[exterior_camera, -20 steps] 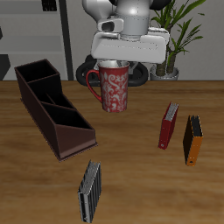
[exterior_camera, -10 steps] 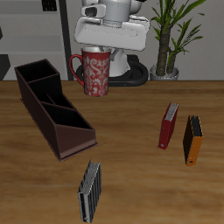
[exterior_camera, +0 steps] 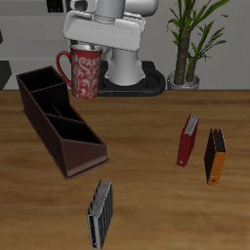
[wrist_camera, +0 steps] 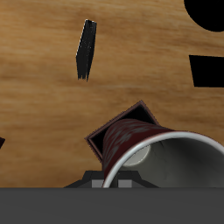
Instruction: Place the red mug into the right desk caddy's left compartment
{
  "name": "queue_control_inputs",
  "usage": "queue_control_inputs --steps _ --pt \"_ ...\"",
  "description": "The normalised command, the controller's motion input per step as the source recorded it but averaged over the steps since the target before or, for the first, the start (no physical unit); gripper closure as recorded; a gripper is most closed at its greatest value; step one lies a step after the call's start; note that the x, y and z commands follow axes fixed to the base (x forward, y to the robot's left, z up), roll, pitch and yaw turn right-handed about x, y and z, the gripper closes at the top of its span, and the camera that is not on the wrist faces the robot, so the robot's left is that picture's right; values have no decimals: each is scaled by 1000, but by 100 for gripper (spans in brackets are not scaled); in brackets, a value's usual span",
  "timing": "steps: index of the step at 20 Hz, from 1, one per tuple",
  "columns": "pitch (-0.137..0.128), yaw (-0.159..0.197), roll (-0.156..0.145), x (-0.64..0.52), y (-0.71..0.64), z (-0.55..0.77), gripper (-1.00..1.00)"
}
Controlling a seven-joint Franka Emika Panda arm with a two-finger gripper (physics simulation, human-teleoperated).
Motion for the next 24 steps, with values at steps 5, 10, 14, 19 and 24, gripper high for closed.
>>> queue_control_inputs --steps 5,10,14,19,24 --pt "-5 -1 -70 -51 -396 -43 100" --pt "9 -28 -44 67 -203 -145 100" --pt "11 -11 -6 -35 43 -234 100" --pt "31 3 15 67 48 -343 100" --pt "8 3 -10 122 -34 -198 100"
